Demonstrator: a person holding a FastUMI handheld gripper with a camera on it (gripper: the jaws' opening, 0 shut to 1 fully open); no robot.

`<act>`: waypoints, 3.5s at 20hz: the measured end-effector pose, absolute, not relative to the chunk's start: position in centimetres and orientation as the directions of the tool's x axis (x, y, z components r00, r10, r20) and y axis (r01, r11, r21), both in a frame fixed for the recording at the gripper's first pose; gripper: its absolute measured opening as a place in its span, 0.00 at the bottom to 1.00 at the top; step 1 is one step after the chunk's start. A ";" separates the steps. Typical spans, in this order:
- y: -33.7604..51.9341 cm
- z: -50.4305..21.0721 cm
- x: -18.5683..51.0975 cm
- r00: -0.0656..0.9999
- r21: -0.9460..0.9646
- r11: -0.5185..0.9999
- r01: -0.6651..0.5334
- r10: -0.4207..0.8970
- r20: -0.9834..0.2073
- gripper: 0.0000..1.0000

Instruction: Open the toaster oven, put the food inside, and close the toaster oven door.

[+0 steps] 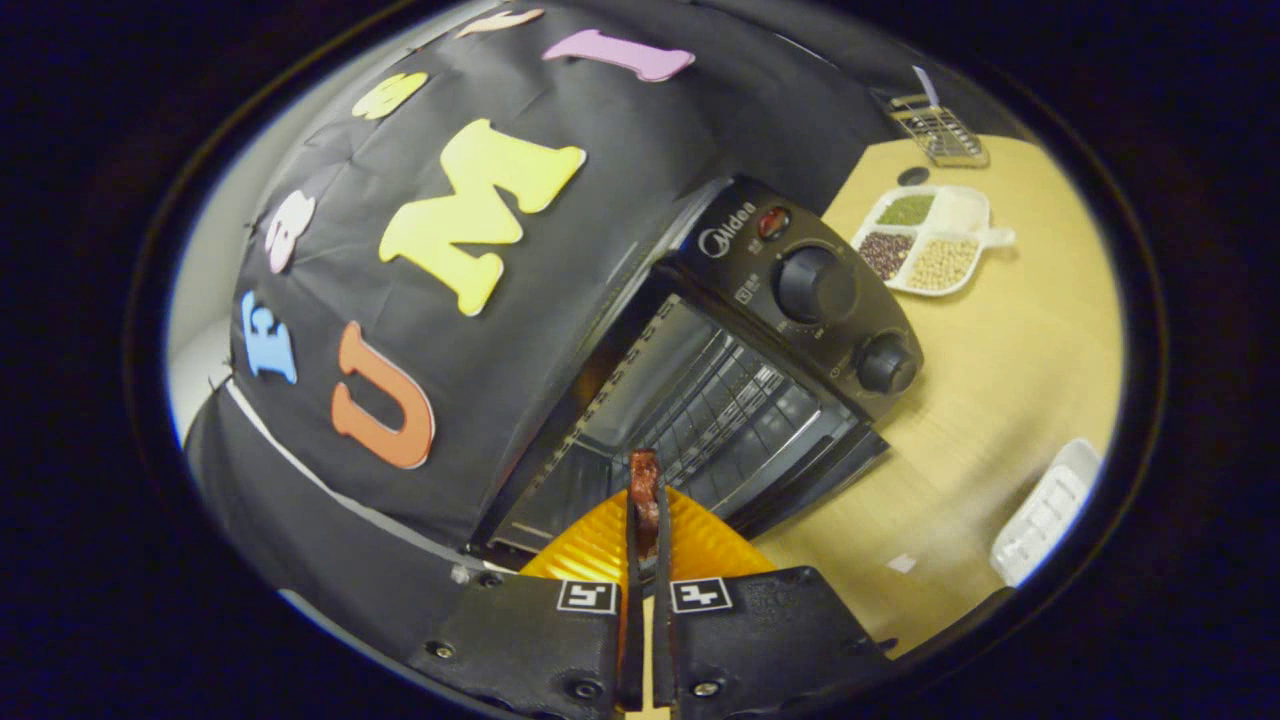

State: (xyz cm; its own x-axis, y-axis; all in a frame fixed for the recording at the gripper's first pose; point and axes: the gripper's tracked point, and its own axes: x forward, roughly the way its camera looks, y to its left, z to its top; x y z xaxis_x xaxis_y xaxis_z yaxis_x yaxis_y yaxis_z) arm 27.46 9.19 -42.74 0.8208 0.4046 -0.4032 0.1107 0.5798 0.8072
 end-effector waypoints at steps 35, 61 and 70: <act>7.3 -39.6 17.6 0.880 0.056 0.989 -0.137 0.147 -0.451 0.96; 7.3 -53.2 10.9 0.660 -0.044 0.987 -0.154 0.069 -0.748 0.99; 6.7 -49.7 13.8 0.717 -0.094 0.985 -0.144 0.039 -0.696 0.99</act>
State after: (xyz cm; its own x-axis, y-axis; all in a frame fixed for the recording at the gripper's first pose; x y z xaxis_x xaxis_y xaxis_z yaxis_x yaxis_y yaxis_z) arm 13.78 6.70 -49.68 0.7168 0.0386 -0.6962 -0.1443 0.9851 -0.0940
